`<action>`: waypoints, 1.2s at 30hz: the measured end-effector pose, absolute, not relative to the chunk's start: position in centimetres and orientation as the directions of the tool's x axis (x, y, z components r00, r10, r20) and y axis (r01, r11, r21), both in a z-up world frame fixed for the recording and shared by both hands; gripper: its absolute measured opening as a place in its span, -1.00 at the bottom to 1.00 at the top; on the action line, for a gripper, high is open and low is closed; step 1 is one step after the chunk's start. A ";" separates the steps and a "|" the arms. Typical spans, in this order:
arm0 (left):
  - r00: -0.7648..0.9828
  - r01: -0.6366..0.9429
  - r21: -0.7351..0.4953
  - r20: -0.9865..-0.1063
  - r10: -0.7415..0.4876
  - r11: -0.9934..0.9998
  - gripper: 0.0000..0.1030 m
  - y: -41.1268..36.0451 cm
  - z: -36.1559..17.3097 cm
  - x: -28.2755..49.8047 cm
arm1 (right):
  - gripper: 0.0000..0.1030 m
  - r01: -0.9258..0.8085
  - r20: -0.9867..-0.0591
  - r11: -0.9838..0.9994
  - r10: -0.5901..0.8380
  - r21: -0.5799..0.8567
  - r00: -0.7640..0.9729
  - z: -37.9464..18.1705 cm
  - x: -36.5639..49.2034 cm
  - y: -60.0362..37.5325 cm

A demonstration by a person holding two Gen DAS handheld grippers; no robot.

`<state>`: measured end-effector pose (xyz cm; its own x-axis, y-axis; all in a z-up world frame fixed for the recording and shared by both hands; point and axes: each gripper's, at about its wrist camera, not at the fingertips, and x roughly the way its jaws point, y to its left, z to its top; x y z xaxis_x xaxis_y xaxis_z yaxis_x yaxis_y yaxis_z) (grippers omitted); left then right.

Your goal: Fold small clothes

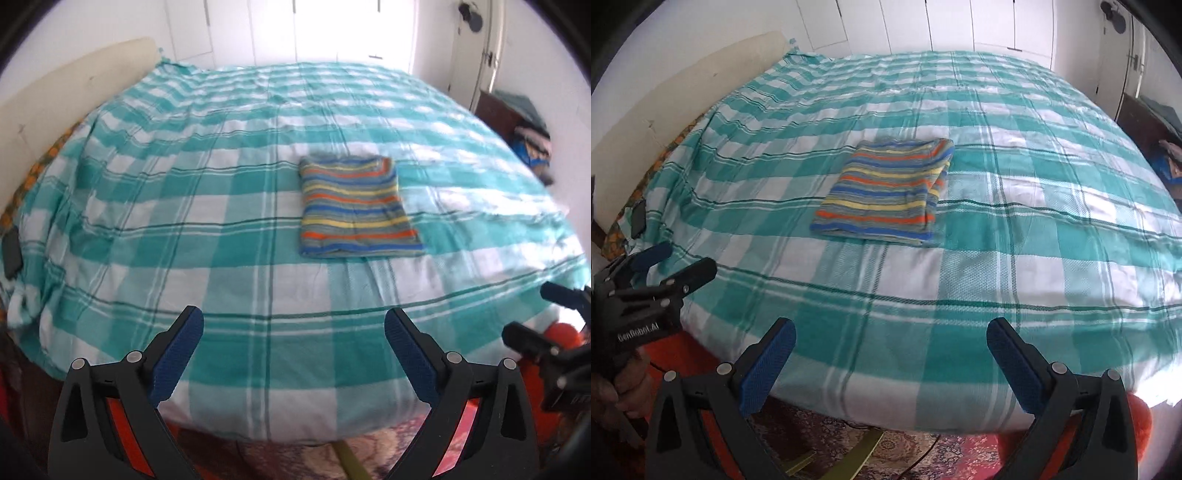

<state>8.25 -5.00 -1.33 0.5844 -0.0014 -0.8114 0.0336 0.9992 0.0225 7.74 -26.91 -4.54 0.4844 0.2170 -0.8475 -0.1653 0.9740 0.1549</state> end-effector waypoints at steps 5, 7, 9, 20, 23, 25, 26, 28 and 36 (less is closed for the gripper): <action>0.594 -0.001 0.075 -0.802 0.061 0.997 0.92 -4.7 -0.2 6.7 | 0.99 -0.166 -0.826 0.984 0.144 0.062 0.545 -1.5 5.6 -26.0; 0.601 -0.005 0.071 -0.797 0.059 0.997 0.92 -4.6 0.2 6.2 | 0.99 -0.172 -0.821 0.983 0.144 0.057 0.553 -0.8 5.5 -25.6; 0.599 -0.003 0.079 -0.798 0.065 0.997 0.93 -4.6 0.4 5.9 | 0.99 -0.181 -0.818 0.982 0.145 0.051 0.556 -0.5 5.4 -25.3; 0.524 -0.013 0.078 -0.848 0.073 0.997 0.99 -4.4 0.2 5.2 | 0.99 -0.204 -0.835 0.978 0.141 0.034 0.532 0.7 4.3 -24.2; 0.525 0.014 0.077 -0.849 0.058 0.997 0.99 -4.8 0.6 4.9 | 0.99 -0.202 -0.838 0.978 0.151 0.050 0.524 1.3 4.4 -24.5; 0.524 0.038 0.070 -0.851 0.040 0.997 0.98 -5.1 0.8 4.8 | 0.99 -0.198 -0.838 0.979 0.143 0.043 0.526 1.5 4.4 -24.5; 0.530 0.039 0.079 -0.847 0.046 0.996 0.98 -5.2 0.9 4.8 | 0.99 -0.197 -0.839 0.980 0.138 0.037 0.527 1.5 4.4 -24.5; 0.540 0.043 0.102 -0.839 0.063 0.994 0.98 -5.4 1.1 4.7 | 0.98 -0.196 -0.841 0.980 0.134 0.034 0.524 1.4 4.3 -24.4; 0.535 0.041 0.084 -0.843 0.049 0.996 0.98 -5.1 1.2 4.9 | 0.99 -0.196 -0.843 0.980 0.122 0.020 0.524 1.5 4.3 -24.1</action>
